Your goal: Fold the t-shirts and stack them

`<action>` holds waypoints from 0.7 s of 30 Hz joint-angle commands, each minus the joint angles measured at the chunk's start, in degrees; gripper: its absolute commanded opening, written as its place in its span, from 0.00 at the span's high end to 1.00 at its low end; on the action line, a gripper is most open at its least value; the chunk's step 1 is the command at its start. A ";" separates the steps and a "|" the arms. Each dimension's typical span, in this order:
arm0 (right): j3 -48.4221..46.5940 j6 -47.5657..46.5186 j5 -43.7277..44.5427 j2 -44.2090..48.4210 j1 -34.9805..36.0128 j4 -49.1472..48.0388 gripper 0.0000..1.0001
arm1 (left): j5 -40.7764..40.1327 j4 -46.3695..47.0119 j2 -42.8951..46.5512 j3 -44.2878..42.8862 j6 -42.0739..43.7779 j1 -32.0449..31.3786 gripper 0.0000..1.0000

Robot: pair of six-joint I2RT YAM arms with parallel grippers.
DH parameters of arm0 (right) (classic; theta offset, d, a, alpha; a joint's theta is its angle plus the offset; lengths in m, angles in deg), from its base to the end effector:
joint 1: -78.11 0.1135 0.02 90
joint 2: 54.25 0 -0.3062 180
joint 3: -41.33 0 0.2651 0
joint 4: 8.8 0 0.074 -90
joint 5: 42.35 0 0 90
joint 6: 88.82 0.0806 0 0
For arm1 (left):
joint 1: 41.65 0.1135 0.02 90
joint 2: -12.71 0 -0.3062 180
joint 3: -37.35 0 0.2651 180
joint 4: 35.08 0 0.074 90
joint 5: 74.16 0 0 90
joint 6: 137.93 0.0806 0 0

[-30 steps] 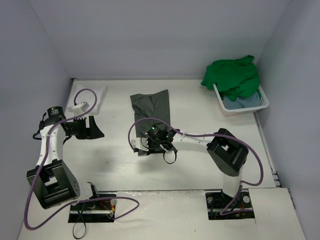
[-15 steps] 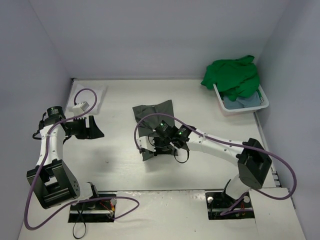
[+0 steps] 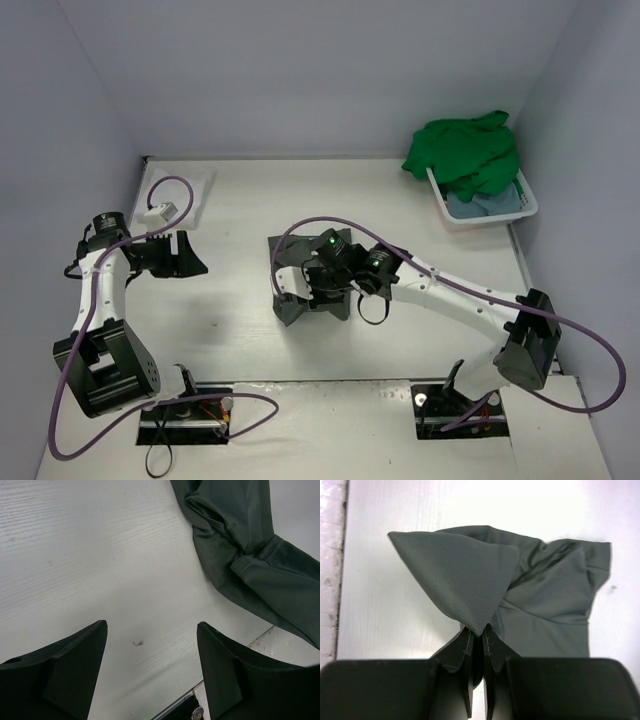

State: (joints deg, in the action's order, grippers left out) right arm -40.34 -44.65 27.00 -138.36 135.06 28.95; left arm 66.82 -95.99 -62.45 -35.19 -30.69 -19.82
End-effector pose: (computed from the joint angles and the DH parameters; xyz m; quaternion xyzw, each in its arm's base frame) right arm 0.1766 0.3236 0.3104 -0.7444 0.4978 0.2019 0.3966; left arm 0.2665 0.0393 0.2857 0.0633 0.8819 -0.3257 0.3348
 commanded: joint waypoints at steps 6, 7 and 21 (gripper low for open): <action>-10.93 -5.06 -6.15 -6.23 -8.42 -0.58 1.00 | 1.49 -0.24 -0.08 -3.12 1.05 0.41 0.34; -11.81 -5.85 -6.77 -8.15 -10.09 -0.58 1.00 | 1.49 -0.33 -0.25 -3.12 1.05 0.41 0.34; -24.82 -9.64 -11.26 -24.68 -16.60 -0.50 1.00 | 1.93 -0.15 -1.31 -3.38 0.96 0.41 0.34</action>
State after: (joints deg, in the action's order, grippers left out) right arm -61.00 -52.75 18.54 -162.32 119.06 29.37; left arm 66.84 -95.97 -63.85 -35.30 -30.67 -19.80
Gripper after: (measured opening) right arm 0.039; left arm 0.664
